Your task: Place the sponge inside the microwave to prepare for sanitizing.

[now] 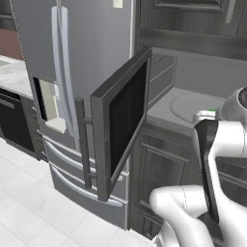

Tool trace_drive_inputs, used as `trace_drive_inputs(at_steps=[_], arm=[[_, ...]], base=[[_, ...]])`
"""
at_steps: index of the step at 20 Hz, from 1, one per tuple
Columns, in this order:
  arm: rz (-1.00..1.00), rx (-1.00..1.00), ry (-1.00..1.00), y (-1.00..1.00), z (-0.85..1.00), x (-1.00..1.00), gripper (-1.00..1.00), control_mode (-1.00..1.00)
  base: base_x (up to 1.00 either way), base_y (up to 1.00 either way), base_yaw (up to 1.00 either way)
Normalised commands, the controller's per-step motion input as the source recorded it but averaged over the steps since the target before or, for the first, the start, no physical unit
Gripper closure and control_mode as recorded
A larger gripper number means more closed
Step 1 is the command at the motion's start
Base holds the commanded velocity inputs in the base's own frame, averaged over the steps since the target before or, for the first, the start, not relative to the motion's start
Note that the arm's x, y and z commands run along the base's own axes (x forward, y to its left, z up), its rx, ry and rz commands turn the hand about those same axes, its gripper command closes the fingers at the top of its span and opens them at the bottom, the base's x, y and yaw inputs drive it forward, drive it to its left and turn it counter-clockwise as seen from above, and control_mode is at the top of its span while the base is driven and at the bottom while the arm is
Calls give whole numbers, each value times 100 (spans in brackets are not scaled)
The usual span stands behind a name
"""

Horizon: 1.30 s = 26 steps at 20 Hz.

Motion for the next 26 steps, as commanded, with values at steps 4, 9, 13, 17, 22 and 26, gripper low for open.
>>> trace_drive_inputs(at_steps=[4, 9, 13, 17, 22, 26], arm=[[-10, 0, -4, -20, -1, 34, 100, -100], [-13, 0, 0, -29, 0, 51, 100, -100], [-13, 0, 0, -23, 0, 51, 100, -100], [-10, 0, 0, -21, 0, 50, 100, -100], [-2, 0, 0, -16, -17, 53, 100, -100], [0, 0, 0, -21, -25, 49, 100, -100]], base=[[0, 0, 0], [0, 0, 0], [0, 0, 0], [0, 0, 0], [0, 0, 0], [0, 0, 0]])
